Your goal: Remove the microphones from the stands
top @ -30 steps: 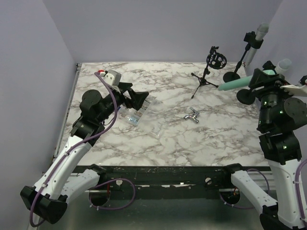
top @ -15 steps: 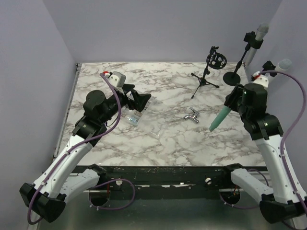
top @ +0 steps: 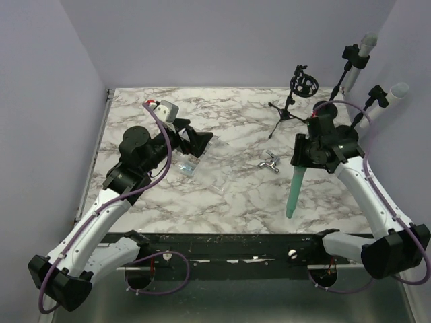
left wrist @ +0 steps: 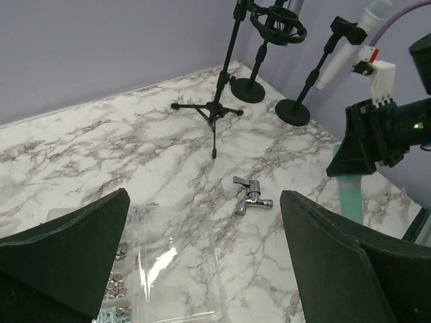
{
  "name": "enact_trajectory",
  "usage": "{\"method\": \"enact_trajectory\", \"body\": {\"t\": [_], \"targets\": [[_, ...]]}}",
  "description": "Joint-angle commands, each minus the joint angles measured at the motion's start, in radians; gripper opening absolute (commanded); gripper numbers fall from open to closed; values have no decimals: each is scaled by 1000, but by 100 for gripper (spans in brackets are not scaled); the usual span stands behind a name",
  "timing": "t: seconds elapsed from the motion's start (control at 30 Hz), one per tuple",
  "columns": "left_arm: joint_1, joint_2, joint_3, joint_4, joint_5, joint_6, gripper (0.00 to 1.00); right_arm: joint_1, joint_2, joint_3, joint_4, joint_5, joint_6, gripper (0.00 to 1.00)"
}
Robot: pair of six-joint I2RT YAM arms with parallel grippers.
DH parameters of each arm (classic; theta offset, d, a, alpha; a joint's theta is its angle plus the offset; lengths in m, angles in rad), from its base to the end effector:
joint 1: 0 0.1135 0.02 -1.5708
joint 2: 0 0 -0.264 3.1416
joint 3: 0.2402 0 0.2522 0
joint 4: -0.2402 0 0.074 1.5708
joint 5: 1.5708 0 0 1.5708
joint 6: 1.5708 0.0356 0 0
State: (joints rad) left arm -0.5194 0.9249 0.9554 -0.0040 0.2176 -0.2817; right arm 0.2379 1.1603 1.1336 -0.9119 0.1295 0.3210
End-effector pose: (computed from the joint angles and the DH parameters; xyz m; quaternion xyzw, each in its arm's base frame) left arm 0.1809 -0.1123 0.3946 0.1595 0.6794 -0.3475 0.6263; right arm 0.2204 0.0487 0.3208 0.0595 0.9468 0.0264 0.3151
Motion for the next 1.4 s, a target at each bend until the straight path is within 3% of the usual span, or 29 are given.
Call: {"method": "enact_trajectory", "body": {"t": [0.0,0.4,0.93,1.2,1.37], "targets": [[-9,7,17,-5,-15,6,98,102,87,-33,11,55,15,1],[-16,26,27,-15,-13,9,98,134,286,-101,192,201,72,0],[-24,42,37,-32,-17,21,97,135,312,-311,476,305,193,1],[-23,53,42,-39,-23,31,97,134,351,-331,502,309,218,16],[-24,43,33,-31,-35,51,97,135,328,-348,518,301,227,38]]}}
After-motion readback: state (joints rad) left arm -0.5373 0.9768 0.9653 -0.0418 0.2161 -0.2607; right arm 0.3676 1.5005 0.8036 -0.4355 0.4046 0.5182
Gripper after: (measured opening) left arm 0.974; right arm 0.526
